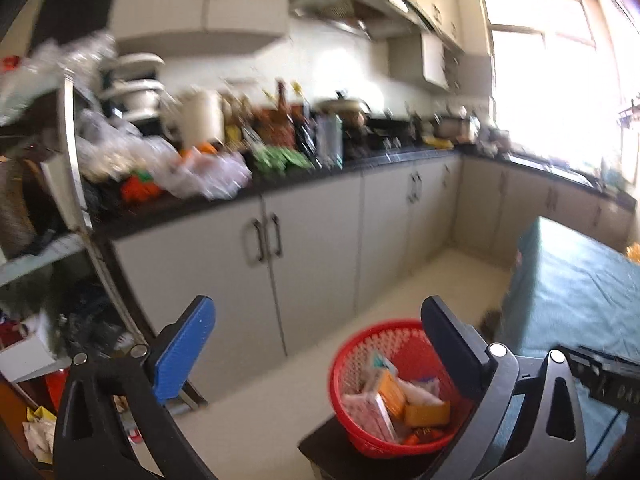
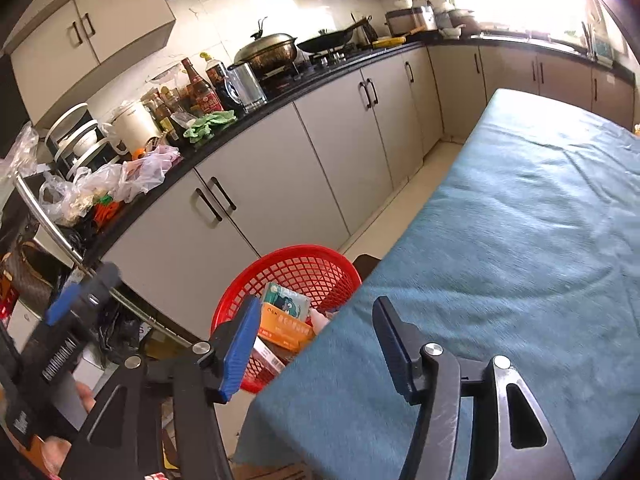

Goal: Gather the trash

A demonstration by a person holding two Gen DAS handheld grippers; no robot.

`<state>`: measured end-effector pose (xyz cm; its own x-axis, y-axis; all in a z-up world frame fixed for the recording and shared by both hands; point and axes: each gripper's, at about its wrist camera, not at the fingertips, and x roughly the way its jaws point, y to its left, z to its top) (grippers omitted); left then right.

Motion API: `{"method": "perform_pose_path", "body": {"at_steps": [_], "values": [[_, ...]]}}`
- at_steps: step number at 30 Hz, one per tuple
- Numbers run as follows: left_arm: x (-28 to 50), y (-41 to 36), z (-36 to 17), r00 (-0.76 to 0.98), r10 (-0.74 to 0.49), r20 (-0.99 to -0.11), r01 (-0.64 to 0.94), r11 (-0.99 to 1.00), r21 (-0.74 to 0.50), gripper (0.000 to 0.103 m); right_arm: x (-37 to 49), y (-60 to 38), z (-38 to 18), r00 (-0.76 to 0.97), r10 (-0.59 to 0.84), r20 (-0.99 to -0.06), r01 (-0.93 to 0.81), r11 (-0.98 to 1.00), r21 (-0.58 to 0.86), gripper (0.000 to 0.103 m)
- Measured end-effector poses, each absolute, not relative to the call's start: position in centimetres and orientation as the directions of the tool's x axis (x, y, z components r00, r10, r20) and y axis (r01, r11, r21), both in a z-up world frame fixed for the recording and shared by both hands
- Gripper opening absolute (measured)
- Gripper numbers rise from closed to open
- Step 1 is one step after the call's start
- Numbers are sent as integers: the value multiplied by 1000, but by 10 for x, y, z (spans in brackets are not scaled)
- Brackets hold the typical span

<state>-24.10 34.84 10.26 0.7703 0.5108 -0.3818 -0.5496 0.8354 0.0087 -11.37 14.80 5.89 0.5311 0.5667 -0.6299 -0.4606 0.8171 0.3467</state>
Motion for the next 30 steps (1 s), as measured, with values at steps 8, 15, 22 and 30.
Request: {"method": "perform_pose_path", "body": {"at_steps": [8, 15, 22, 30], "values": [[-291, 333, 131, 739, 633, -232, -655, 755, -23, 103, -164, 131, 79, 628, 526, -574, -475, 843, 253, 69], [-331, 319, 146, 784, 599, -164, -616, 783, -86, 103, -207, 114, 88, 680, 511, -526, -484, 852, 202, 74], [-345, 304, 139, 782, 607, -141, -620, 781, -77, 103, -233, 100, 84, 705, 503, -500, -484, 856, 179, 78], [-319, 302, 100, 744, 553, -375, -604, 796, -23, 103, -238, 97, 66, 695, 491, -525, -482, 860, 167, 78]]}}
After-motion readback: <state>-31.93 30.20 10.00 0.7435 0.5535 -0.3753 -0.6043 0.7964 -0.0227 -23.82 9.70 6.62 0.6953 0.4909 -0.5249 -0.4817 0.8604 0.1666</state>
